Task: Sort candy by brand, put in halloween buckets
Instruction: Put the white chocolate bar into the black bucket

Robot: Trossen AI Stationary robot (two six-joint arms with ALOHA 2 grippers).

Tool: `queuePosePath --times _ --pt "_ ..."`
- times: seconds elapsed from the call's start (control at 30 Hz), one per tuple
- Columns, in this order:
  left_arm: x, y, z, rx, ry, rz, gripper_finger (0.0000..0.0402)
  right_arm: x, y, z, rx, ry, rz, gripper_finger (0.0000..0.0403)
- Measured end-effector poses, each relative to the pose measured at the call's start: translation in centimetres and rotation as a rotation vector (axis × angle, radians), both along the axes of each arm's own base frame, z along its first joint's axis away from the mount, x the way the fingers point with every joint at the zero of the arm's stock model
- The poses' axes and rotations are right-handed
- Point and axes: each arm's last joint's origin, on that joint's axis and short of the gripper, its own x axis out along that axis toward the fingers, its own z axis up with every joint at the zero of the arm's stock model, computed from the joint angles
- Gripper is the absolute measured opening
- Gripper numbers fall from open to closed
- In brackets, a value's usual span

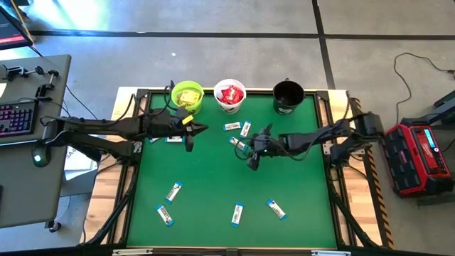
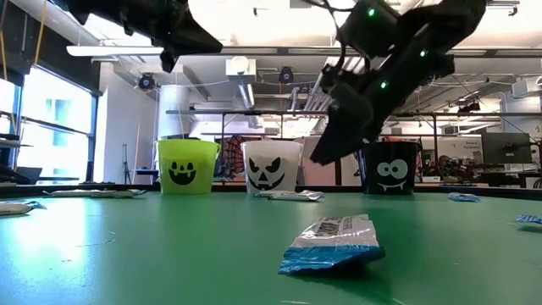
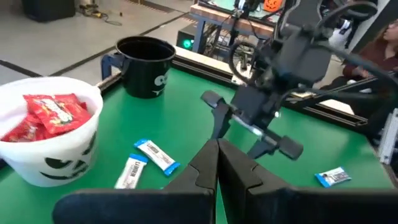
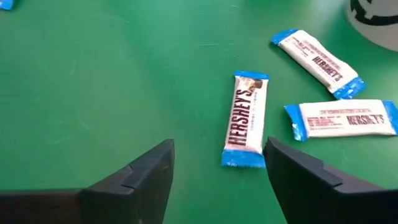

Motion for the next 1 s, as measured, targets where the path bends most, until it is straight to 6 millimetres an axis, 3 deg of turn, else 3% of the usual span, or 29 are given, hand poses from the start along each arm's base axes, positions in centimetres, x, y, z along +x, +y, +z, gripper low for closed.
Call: queuePosePath --times 0.27,0.5,0.67,0.93,1.0 --pt "-0.1 0.1 -0.2 0.011 0.028 0.013 0.0000 0.6 -2.1 -3.7 0.004 0.111 -0.036 0.0238" --pt "-0.1 0.1 -0.2 0.012 0.029 0.018 0.0000 1.2 -2.8 -4.7 0.033 0.086 0.032 0.0223" --pt "-0.1 0.1 -0.2 0.017 0.031 0.036 0.0000 1.3 -3.2 -5.2 0.054 0.089 0.036 0.0168" --pt "-0.1 0.1 -0.4 0.018 0.046 0.042 0.0000 1.3 -3.6 -5.3 0.079 0.087 0.033 0.0022" --pt "-0.2 0.1 -0.4 0.017 0.053 0.043 0.0000 1.3 -3.6 -5.2 0.082 0.087 0.032 0.0007"
